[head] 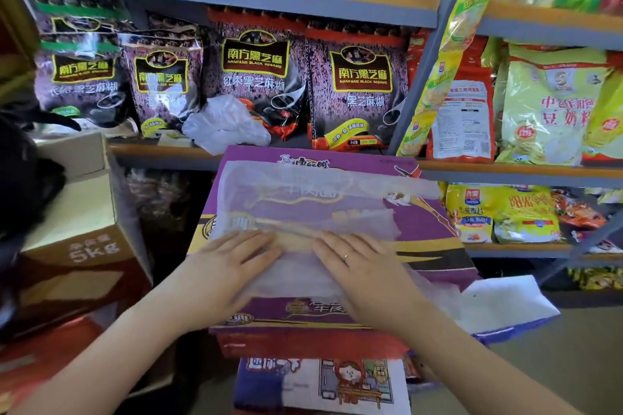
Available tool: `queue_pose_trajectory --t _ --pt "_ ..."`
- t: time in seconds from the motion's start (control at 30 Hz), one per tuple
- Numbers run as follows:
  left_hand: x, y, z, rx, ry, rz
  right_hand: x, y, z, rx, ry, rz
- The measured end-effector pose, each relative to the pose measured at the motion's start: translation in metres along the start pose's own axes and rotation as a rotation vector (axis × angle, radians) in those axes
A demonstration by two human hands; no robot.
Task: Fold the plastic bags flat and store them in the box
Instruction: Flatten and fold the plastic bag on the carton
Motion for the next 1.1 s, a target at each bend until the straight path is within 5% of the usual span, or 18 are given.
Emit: queue_pose_trajectory --t 0.23,0.47,0.73,0.93,1.1 --pt "0.011 0.058 0.035 0.394 -0.343 -0.121 0.043 0.036 -0.060 -0.180 -0.158 -0.282" --pt "-0.004 0.061 0.055 0.531 -0.543 -0.210 0.003 0.037 -0.076 -0.196 -0.178 -0.096" --pt "-0.003 0.039 0.077 0.505 -0.351 -0.184 -0.014 0.014 -0.099 -0.409 -0.144 0.098" --pt "-0.001 0.043 0.074 0.457 -0.032 0.341 -0.013 -0.009 -0.113 -0.524 -0.021 0.157" --pt "0.012 0.107 -0.018 0.190 -0.176 0.143 -0.010 -0.004 -0.092 -0.469 0.092 0.165"
Point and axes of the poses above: each hand's wrist, its own y-axis towards the middle knuckle, its own x-axis out of the back of the hand, z = x × y, the point moved 6 cm from there along y, towards the middle knuckle, and after that the axes turned 3 degrees about -z, right-handed, at the moved point
